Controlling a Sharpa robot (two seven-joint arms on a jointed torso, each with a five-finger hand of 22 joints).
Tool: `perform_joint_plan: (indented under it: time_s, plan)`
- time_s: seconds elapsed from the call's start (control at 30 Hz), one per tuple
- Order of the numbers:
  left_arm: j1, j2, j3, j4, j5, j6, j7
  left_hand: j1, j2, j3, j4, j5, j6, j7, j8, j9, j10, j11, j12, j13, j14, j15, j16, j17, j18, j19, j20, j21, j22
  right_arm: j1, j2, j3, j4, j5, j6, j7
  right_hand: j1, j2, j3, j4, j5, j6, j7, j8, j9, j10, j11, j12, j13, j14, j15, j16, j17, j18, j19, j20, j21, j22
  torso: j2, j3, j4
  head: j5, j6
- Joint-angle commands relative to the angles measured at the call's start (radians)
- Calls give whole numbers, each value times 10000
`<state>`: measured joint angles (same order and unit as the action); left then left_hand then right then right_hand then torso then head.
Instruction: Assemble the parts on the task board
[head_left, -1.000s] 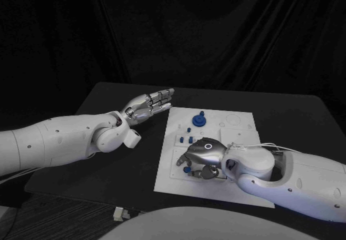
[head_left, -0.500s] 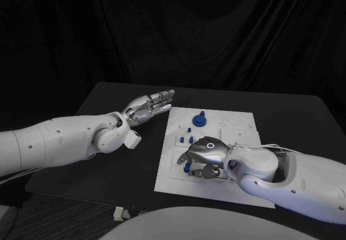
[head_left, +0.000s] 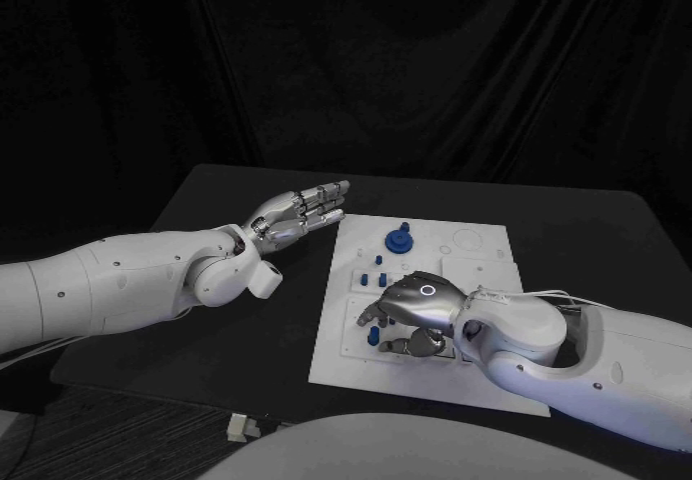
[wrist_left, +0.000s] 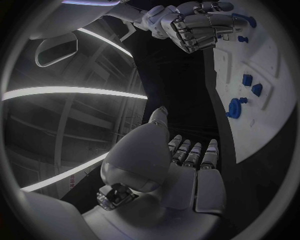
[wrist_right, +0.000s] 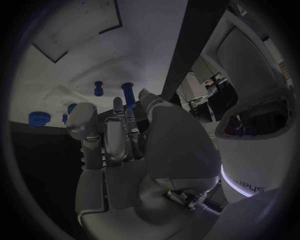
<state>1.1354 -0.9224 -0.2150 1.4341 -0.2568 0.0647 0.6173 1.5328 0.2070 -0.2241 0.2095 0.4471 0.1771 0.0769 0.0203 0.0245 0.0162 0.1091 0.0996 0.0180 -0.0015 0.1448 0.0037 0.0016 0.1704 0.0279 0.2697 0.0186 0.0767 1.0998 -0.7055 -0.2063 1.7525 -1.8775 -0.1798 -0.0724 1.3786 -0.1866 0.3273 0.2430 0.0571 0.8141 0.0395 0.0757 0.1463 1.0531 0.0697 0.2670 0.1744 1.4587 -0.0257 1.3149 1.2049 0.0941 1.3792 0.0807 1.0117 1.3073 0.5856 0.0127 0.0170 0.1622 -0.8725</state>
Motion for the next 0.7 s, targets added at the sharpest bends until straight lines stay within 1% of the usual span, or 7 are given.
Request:
perform_joint_plan:
  time_s: [0.03, 0.2, 0.4, 0.5, 0.63, 0.67, 0.7]
  plan:
    - [-18, 12, 10, 12, 69, 87, 109, 48, 75, 13, -37, 60, -9, 11, 61, 11, 33, 48, 0, 10, 15, 79, -37, -16, 97, -5, 47, 28, -8, 117, -141, 5, 135, -70, -496, -200, -83, -62, -178, 60, -53, -119, -70, -31, -54, -117, 5, 46, 29, -90, 14, -96, -60, 96, -45, 31, -105, 1254, 3, 4, 5, -17, -2]
    - [-21, 2, 10, 25, 69, 72, 129, 55, 82, 20, -47, 68, -11, 7, 60, 10, 35, 52, 4, 11, 15, 88, -37, -16, 97, -2, 48, 30, -1, 519, -560, 6, 412, -68, -1100, -103, -190, -173, -711, 356, -84, -386, -244, -93, -185, -334, 13, 82, 101, -111, -8, -134, -106, 102, -71, 15, -185, 1240, -2, 1, -2, -13, -2]
    - [-22, -34, 10, 51, 69, 35, 152, 56, 81, 20, -49, 68, -5, 7, 61, 11, 35, 51, 4, 10, 15, 89, -37, -16, 98, -1, 48, 31, 1, 1480, -1458, 6, 888, 567, -1746, 54, -698, -201, -1647, 504, -87, -487, -449, -61, -286, -693, -30, 91, 184, -65, -60, -57, -10, 114, -67, -36, -255, 1230, 1, 2, 3, -68, -2]
    - [-23, -53, 10, 59, 69, 12, 161, 56, 81, 20, -49, 68, -5, 7, 61, 11, 35, 51, 4, 10, 15, 89, -37, -16, 98, -1, 48, 31, 1, 2102, -2072, 6, 1093, 1457, -2122, 92, -1084, -130, -2161, 528, -82, -457, -443, -29, -319, -814, -35, 138, 243, 45, -80, 119, 202, 84, 31, -61, -86, 1275, 3, 2, 8, -104, -2]
    - [-23, -61, 10, 74, 69, -13, 178, 58, 77, 18, -55, 69, -6, 4, 61, 11, 35, 49, 0, 10, 15, 90, -37, -16, 98, 3, 48, 35, 13, 2555, -2578, 5, 1093, 2629, -2416, -25, -1302, 138, -2336, 523, -81, -234, -369, 88, -318, -629, -58, 363, 374, 157, -97, 302, 419, 50, 154, -82, 136, 1328, -3, -1, 10, -187, -2]
    - [-23, -61, 10, 81, 69, -21, 185, 58, 77, 18, -55, 69, -6, 4, 61, 11, 35, 49, 0, 10, 15, 90, -37, -16, 98, 3, 48, 35, 13, 2628, -2683, 5, 1060, 2939, -2408, -116, -1318, 211, -2317, 516, -78, -137, -320, 137, -305, -546, -63, 431, 408, 169, -96, 319, 437, 48, 168, -84, 148, 1330, -4, -1, 12, -221, -2]
    - [-23, -60, 10, 87, 69, -26, 191, 59, 75, 18, -57, 70, -1, 3, 61, 12, 36, 49, 6, 11, 15, 90, -37, -16, 98, 8, 48, 38, 25, 2700, -2795, 5, 998, 3325, -2345, -254, -1246, 401, -2226, 490, -70, 161, -102, 291, -250, -216, -118, 641, 500, 203, -71, 375, 507, 39, 194, -74, 182, 1336, -6, -1, 9, -241, -2]
